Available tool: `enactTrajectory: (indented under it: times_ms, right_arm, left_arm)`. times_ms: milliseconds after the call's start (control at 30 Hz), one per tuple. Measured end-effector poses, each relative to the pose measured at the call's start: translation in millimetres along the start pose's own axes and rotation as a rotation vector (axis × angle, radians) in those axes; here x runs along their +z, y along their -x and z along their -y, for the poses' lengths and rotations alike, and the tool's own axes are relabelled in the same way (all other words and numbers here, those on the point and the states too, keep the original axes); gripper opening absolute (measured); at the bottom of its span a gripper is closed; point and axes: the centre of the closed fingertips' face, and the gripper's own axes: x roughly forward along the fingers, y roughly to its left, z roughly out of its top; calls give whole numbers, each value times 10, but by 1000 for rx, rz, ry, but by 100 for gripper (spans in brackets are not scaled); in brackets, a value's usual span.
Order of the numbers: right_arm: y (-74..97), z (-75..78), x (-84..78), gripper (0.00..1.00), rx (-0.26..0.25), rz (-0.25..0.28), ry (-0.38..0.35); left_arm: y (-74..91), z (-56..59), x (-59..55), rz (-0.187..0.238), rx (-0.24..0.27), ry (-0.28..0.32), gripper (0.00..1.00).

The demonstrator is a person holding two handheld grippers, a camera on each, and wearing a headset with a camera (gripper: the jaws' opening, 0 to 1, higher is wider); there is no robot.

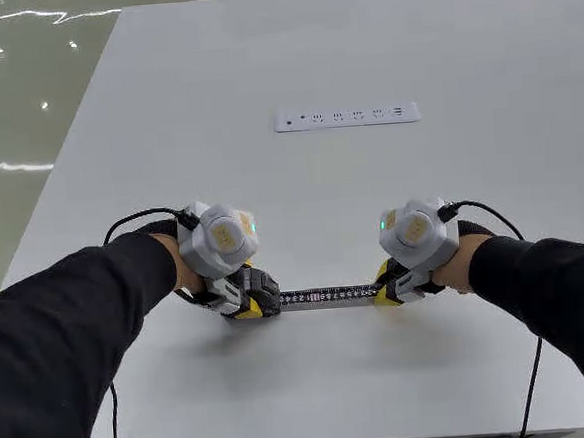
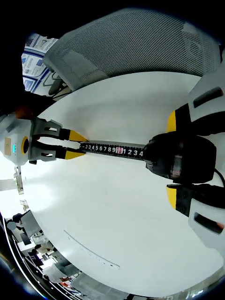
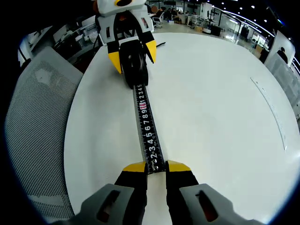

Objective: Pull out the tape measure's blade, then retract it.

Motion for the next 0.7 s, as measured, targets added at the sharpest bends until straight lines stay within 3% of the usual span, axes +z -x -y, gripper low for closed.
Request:
enactTrajectory:
  times_ms: [700]
  right_arm:
    - [59,5,-102,10,-6,-4,0]
  left_arm:
    - [-2,27,12,2,2,4,36]
